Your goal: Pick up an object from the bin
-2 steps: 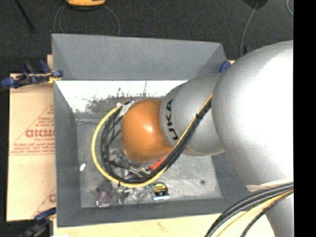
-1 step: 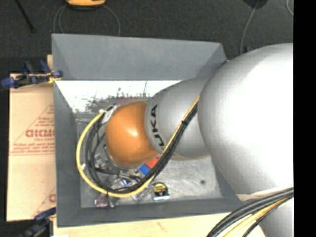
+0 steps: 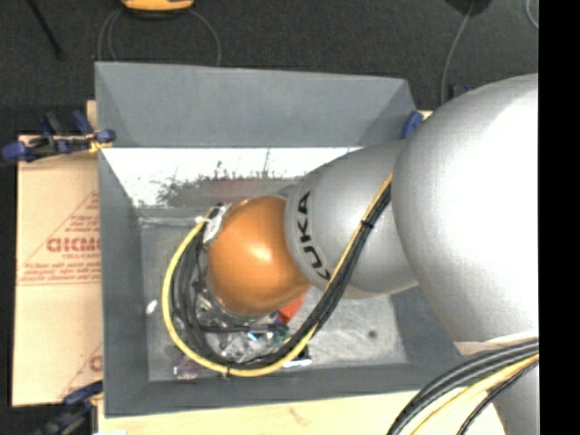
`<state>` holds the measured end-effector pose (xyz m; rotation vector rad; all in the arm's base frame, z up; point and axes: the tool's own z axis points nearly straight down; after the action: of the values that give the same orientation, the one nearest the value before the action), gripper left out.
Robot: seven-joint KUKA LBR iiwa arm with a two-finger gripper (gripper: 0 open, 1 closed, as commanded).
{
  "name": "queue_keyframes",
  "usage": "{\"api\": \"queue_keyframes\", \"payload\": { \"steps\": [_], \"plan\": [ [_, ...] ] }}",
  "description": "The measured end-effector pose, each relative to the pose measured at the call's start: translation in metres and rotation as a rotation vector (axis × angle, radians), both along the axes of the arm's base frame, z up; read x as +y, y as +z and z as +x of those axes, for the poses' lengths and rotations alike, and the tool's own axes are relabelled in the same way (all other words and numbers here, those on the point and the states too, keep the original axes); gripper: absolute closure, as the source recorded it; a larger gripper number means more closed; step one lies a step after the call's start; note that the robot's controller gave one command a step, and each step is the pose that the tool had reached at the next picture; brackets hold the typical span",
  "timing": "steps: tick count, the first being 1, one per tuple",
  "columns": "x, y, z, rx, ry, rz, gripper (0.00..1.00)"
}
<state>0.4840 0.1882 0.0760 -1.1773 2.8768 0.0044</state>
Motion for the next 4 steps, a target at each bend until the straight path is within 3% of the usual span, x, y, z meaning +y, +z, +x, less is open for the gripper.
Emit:
{"api": "queue_keyframes", "payload": {
  "steps": [1,2,3,4],
  "plan": [
    [-0.01,-0.002,0.03,0.024,-0.023,-0.01,0.0],
    [-0.009,0.0,0.031,0.018,-0.027,-0.007,1.0],
    [-0.011,-0.002,0.029,0.026,-0.028,-0.012,0.0],
    [0.041,-0.003,0.017,0.018,0.113,-0.013,0.0]
  ]
}}
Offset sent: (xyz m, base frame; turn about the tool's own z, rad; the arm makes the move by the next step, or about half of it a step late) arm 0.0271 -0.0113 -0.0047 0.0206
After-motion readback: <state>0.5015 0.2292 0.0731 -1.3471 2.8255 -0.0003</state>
